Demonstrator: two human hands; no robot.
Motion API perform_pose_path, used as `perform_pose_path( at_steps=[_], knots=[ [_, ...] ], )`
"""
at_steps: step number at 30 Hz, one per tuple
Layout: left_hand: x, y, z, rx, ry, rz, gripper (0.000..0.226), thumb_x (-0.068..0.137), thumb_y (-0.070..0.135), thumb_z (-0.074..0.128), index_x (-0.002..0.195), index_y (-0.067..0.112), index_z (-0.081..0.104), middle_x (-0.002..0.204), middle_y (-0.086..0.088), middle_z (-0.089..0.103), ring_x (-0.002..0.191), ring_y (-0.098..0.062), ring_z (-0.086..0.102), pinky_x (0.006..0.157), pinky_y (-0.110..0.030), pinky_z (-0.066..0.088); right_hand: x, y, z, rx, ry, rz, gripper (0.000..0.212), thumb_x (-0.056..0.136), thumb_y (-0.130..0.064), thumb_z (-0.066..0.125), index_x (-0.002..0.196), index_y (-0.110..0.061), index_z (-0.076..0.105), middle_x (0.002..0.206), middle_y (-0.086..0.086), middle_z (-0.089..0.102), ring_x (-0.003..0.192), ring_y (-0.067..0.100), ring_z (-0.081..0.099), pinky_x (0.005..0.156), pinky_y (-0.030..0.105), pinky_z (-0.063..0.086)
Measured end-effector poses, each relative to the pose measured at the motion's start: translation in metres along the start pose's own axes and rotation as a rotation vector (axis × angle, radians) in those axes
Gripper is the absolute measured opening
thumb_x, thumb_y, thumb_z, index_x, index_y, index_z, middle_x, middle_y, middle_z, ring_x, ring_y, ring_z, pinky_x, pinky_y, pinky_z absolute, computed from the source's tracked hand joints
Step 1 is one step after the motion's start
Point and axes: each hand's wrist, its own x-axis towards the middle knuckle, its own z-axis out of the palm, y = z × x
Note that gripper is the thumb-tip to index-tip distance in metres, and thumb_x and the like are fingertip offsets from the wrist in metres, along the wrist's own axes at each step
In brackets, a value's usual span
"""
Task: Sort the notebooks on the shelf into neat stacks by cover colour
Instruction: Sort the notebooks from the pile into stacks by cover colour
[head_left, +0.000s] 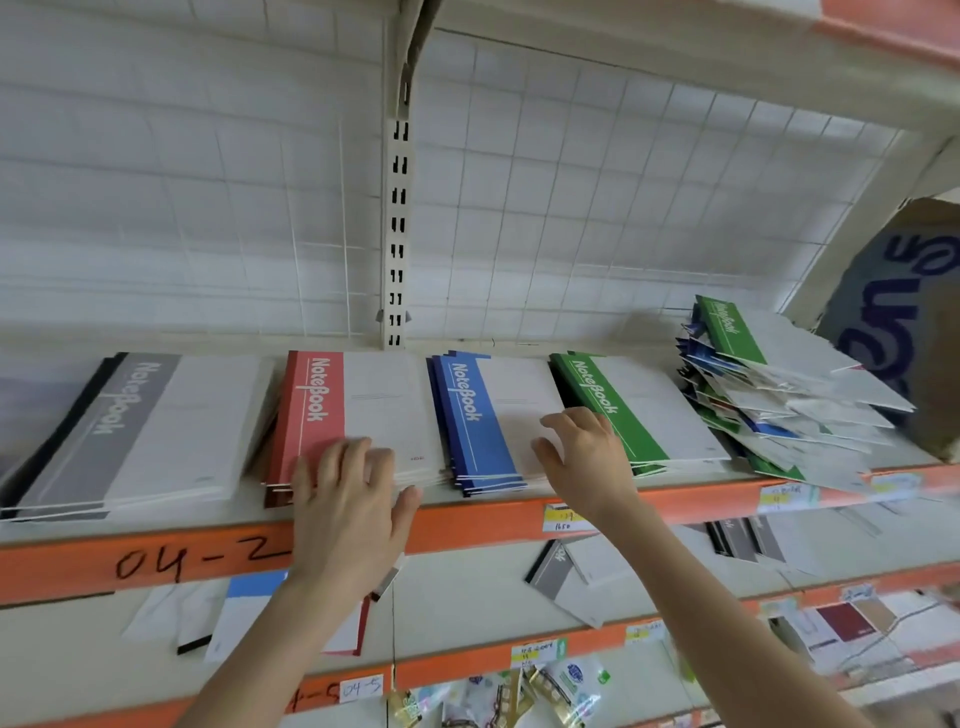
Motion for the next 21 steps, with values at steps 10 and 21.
perform_pose_path(
  at_steps=[10,21],
  knots=[
    [0.064,0.102,0.0,-0.109,0.02,0.166,0.052,0.083,0.041,0.035,0.092,0.003,0.069,0.096,-0.019,0.067,0.093,-0.039,0.063,0.069,-0.05,0.052,0.007,0.084,-0.039,-0.107,0.081,0.053,0.037,0.079,-0.024,0.051,0.103,-0.001,0.067,0.097,0.017,0.067,0.092,0.043,0.06,0.079,0.05,0.049],
    [0.132,0.225,0.02,-0.077,0.1,0.257,0.049,0.078,0.039,0.037,0.086,0.005,0.07,0.09,-0.015,0.067,0.084,-0.034,0.064,0.061,-0.042,0.051,0.077,0.207,-0.105,-0.299,0.095,0.164,0.037,0.095,-0.027,0.045,0.126,-0.008,0.051,0.13,0.011,0.05,0.124,0.031,0.039,0.099,0.039,0.033]
  ],
)
